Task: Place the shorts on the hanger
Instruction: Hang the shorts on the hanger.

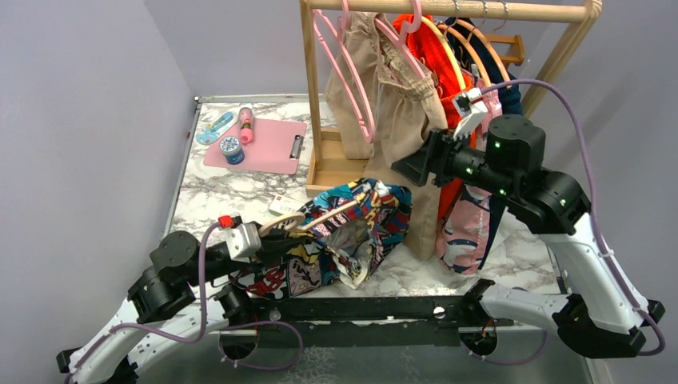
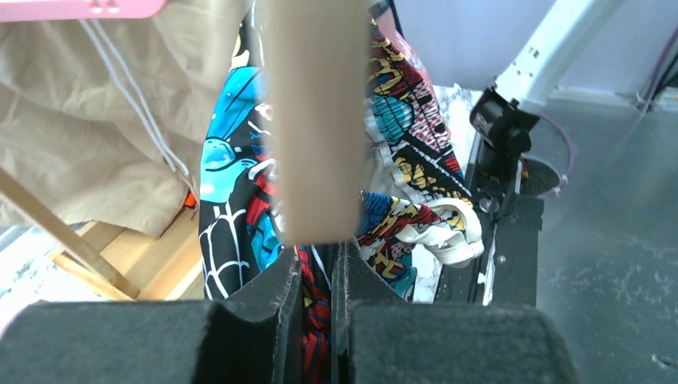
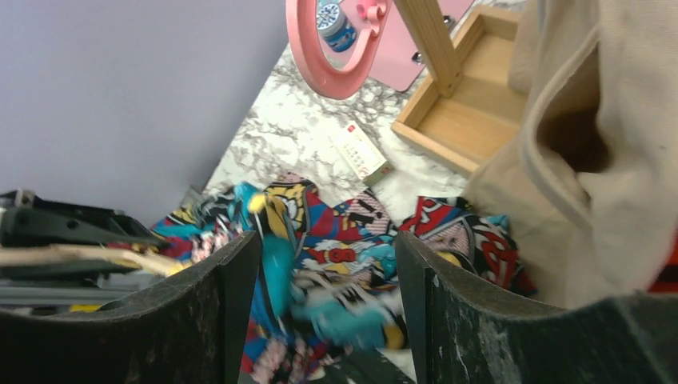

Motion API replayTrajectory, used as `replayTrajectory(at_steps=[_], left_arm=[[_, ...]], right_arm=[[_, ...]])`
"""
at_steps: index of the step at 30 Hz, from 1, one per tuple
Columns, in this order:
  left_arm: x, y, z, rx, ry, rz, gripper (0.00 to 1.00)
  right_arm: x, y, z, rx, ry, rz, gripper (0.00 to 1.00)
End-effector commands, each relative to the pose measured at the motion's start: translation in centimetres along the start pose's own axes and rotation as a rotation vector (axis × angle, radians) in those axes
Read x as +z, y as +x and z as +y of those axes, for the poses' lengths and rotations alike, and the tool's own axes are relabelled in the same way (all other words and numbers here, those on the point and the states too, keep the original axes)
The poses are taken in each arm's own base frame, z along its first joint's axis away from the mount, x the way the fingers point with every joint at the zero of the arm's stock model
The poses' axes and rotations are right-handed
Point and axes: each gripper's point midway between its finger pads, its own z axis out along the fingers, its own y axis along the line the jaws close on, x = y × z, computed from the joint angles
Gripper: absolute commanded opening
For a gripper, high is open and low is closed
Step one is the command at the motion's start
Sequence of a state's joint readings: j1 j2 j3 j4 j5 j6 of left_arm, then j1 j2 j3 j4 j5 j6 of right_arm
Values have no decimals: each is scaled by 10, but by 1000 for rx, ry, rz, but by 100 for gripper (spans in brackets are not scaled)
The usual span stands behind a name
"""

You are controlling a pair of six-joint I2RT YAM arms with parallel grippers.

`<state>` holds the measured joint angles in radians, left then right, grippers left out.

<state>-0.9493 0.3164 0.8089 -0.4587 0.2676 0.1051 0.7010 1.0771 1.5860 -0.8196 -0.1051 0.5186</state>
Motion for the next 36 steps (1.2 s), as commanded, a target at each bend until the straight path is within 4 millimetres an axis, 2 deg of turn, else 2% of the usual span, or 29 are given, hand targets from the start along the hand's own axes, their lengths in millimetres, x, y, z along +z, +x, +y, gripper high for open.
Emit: replayTrajectory(at_steps=[1, 4, 7, 9, 14, 19, 22, 24, 26, 28, 32, 36], left_arm=[[-12, -20, 24, -106, -174, -93, 0], [-15, -20, 35, -176, -253, -102, 0], [-12, -14, 42, -258, -301, -92, 0], [-8, -12, 42, -301, -306, -87, 0], [-4, -17, 46, -360, -333, -95, 0], [-7, -25, 45, -371, -330, -117, 0], [-8, -25, 44, -370, -324, -119, 0], [-6, -24, 42, -366, -310, -113, 0], [-4, -23, 39, -352, -287, -101, 0], [-1, -22, 30, -332, -231, -87, 0], [4, -20, 6, -298, -85, -51, 0], [11, -13, -22, -286, 85, 12, 0]], right_arm=[[-30, -9, -7, -215, 11, -52, 66], [-34, -3, 2, -261, -61, -48, 66], [-28, 15, 15, -270, -173, 9, 67], [-19, 28, 20, -253, -224, 62, 72], [5, 56, 14, -181, -236, 177, 73], [19, 65, 2, -156, -180, 171, 73], [29, 74, 3, -150, -180, 189, 71], [33, 79, 14, -175, -195, 194, 70], [32, 74, 28, -223, -223, 164, 70], [26, 60, 40, -285, -263, 119, 70], [8, 36, 52, -423, -322, 25, 71], [-11, 38, 67, -553, -455, -2, 71]])
